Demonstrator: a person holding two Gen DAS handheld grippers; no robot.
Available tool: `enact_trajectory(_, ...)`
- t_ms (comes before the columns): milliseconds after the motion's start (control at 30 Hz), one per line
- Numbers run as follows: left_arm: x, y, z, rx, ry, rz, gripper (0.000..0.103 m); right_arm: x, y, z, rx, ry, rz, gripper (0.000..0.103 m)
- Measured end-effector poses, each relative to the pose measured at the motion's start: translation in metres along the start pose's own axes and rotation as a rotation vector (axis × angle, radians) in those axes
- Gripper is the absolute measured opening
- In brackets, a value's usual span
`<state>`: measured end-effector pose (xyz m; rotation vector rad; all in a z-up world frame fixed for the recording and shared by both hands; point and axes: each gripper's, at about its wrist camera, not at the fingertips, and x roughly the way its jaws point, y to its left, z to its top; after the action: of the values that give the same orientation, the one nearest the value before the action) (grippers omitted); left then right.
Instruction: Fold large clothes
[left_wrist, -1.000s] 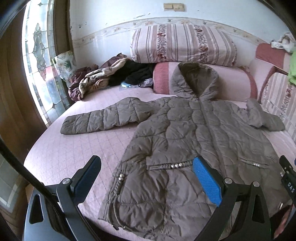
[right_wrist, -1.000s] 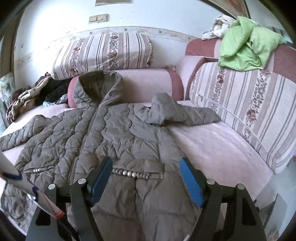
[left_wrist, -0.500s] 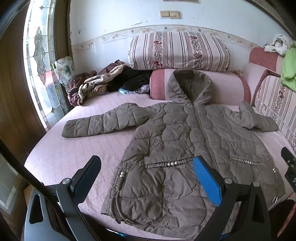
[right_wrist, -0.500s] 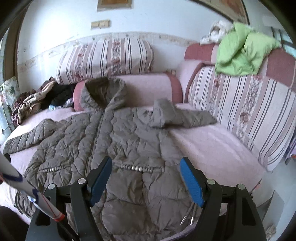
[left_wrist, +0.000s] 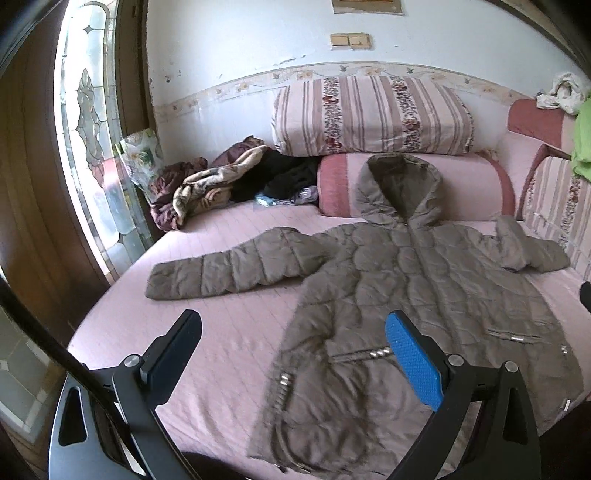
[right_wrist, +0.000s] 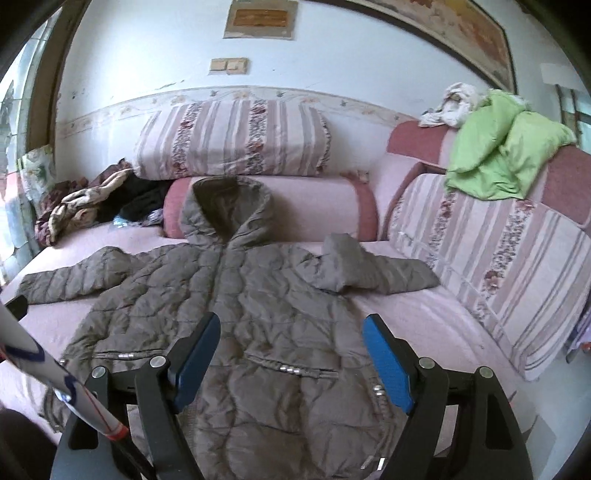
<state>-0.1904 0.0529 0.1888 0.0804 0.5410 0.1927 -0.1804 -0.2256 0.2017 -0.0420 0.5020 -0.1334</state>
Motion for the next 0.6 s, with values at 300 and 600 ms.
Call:
enact_trajectory(300, 0.025, 0.041, 0.013, -0.011, -0.027, 0.104, 0.100, 0.014, 0.033, 0.009, -0.040, 0.028, 0.050, 0.083)
enact_trajectory(600, 0.067, 0.078, 0.012, -0.082, 0.029, 0.101, 0.100, 0.044, 0.061, 0.000, -0.100, 0.069, 0.053, 0.083)
